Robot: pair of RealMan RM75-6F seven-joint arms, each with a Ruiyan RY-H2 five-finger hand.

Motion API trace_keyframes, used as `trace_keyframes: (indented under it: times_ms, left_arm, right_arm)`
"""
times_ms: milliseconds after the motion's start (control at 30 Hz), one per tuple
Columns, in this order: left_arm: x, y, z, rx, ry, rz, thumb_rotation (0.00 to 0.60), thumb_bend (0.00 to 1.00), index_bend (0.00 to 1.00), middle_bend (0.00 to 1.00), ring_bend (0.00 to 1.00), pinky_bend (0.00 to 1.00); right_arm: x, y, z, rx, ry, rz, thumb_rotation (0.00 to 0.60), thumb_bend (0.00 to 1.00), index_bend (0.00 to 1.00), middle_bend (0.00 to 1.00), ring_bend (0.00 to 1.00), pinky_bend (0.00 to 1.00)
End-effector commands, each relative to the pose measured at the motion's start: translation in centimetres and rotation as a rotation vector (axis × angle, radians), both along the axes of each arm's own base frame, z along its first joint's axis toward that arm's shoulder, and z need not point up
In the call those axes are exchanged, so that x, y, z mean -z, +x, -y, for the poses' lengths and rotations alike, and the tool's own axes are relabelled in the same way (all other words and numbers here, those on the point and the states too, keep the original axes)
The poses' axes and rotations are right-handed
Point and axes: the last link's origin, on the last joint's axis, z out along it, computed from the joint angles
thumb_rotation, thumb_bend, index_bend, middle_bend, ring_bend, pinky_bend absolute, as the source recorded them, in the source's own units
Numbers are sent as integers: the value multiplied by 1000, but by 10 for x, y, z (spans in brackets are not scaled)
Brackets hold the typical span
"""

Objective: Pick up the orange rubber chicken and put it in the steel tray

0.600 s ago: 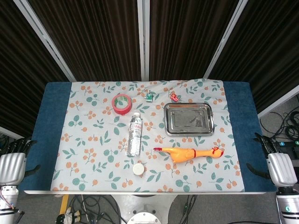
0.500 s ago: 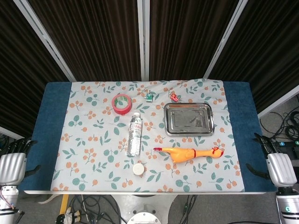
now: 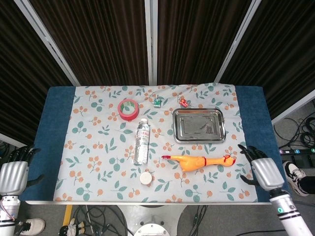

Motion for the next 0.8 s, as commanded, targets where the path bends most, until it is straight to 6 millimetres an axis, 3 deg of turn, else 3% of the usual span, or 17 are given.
trace_keyframes:
  times_ms: [33, 200, 467, 667, 800]
  left_arm:
    - [0, -1, 1, -4, 3, 4, 600, 122, 303, 264, 170, 184]
    - [3, -4, 3, -21, -12, 8, 600, 122, 303, 263, 170, 184]
    - [2, -7, 1, -30, -10, 13, 600, 122, 303, 264, 169, 183]
    - [2, -9, 1, -37, -14, 17, 600, 122, 304, 263, 170, 184]
    - [2, -10, 2, -37, -13, 18, 600, 122, 304, 264, 169, 184]
  right_arm:
    - [42, 14, 23, -79, 90, -102, 600, 101, 62, 272, 108, 238]
    - [80, 21, 36, -106, 144, -120, 600, 103, 140, 313, 146, 239]
    - [110, 23, 57, -105, 150, -139, 600, 146, 202, 325, 177, 281]
    - [121, 21, 64, -103, 156, -153, 600, 272, 325, 374, 270, 412]
    - [124, 21, 68, -105, 149, -148, 600, 391, 484, 467, 386, 568]
